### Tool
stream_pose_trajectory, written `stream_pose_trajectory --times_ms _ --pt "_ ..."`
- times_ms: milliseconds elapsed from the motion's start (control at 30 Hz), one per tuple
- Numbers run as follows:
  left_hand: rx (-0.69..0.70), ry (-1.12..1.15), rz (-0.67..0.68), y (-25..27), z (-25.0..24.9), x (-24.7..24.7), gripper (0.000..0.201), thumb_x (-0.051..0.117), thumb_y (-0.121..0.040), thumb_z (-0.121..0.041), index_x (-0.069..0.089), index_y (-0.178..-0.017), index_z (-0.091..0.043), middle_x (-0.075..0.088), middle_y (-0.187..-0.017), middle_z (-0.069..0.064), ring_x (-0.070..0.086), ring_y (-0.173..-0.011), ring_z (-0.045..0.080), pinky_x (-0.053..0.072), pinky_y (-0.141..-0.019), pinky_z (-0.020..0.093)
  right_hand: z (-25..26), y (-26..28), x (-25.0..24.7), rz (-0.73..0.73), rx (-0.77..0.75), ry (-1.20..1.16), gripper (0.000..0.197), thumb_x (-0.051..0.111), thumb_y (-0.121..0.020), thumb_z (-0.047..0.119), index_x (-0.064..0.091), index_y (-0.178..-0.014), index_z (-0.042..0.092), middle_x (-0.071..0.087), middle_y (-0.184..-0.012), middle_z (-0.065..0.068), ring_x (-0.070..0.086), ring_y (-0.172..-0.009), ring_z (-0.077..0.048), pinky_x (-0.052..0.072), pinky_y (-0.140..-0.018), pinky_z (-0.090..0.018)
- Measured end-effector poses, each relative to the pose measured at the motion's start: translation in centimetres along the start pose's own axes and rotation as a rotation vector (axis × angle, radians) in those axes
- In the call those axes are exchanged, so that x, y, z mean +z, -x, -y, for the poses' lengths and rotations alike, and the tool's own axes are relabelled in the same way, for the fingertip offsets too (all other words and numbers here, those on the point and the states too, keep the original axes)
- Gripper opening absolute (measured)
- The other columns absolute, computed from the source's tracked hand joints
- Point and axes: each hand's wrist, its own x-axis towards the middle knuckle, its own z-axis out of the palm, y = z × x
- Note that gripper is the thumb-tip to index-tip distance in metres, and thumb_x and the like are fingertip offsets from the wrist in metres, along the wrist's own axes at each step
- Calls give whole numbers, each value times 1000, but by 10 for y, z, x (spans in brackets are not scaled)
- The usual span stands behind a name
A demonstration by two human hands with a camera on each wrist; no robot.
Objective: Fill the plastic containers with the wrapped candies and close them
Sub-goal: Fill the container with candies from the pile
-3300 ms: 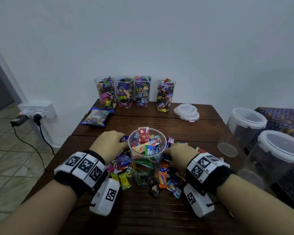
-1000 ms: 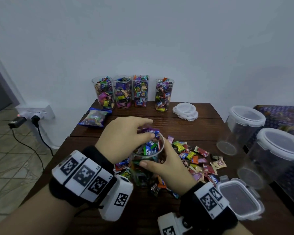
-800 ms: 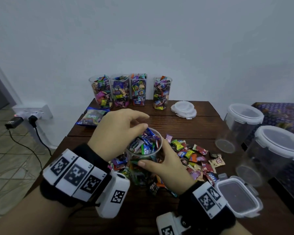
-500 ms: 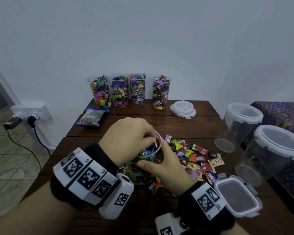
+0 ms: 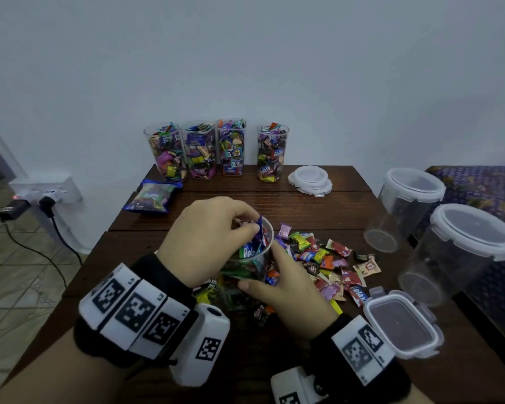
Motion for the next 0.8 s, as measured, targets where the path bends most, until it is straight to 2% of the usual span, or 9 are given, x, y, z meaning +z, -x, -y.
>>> stream_pose_trajectory --times_ms 67,167,233,300,400,533,633,733,800 --pt "10 67 -88 3 4 3 16 60 -87 -33 70 -99 -30 63 -94 -16 58 -88 0 50 -84 33 -6 8 -1 6 47 160 59 70 -82 34 37 -131 39 46 -132 18 43 -120 1 39 -103 -26" --pt "14 113 -199 8 9 6 19 62 -86 -34 69 -103 -29 59 -100 -17 55 -92 0 48 -85 30 -17 19 -1 23 140 392 76 59 -87 46 20 -149 25 22 -154 11 18 -141 -6 21 -116 -29" --pt "-9 126 -212 10 12 8 31 63 -86 -36 63 -116 -29 55 -114 -14 51 -105 4 43 -90 27 -22 25 -1 48 196 503 79 52 -90 51 10 -151 24 6 -158 9 4 -144 -6 10 -118 -28" --pt "-72 135 -141 12 16 12 52 62 -85 -44 49 -134 -30 46 -133 -11 43 -122 7 34 -94 24 -26 29 -1 63 247 573 80 47 -92 54 5 -152 23 -2 -159 6 -3 -145 -10 5 -118 -30" --pt "-177 215 10 16 21 19 87 59 -74 -64 25 -148 -31 31 -148 -11 34 -131 7 30 -97 24 -32 30 -1 68 290 650 79 42 -93 57 4 -152 21 -6 -159 2 -6 -146 -15 2 -118 -34" --pt "-221 334 51 20 29 26 118 60 -52 -83 15 -149 -35 32 -149 -11 37 -131 8 34 -104 31 -42 30 4 85 289 818 76 31 -93 61 7 -152 19 -5 -159 0 -9 -146 -17 -2 -117 -36" --pt "-211 370 52 23 33 28 124 63 -43 -82 11 -148 -42 37 -145 -13 42 -127 7 38 -107 40 -47 31 11 93 269 940 88 9 -79 67 9 -151 17 -3 -160 -2 -9 -146 -19 -4 -117 -36" --pt "-181 390 45 25 35 29 122 69 -44 -75 11 -147 -46 41 -134 -21 46 -120 4 42 -103 38 -52 31 14 77 240 945 105 -9 -63 69 11 -151 16 0 -160 -3 -8 -146 -20 -3 -117 -36" --pt "-177 371 22 26 34 29 118 69 -45 -71 15 -146 -45 44 -129 -19 48 -115 4 42 -99 33 -54 30 15 73 227 939 104 -9 -64 69 11 -151 15 0 -160 -4 -9 -146 -21 -3 -117 -36"
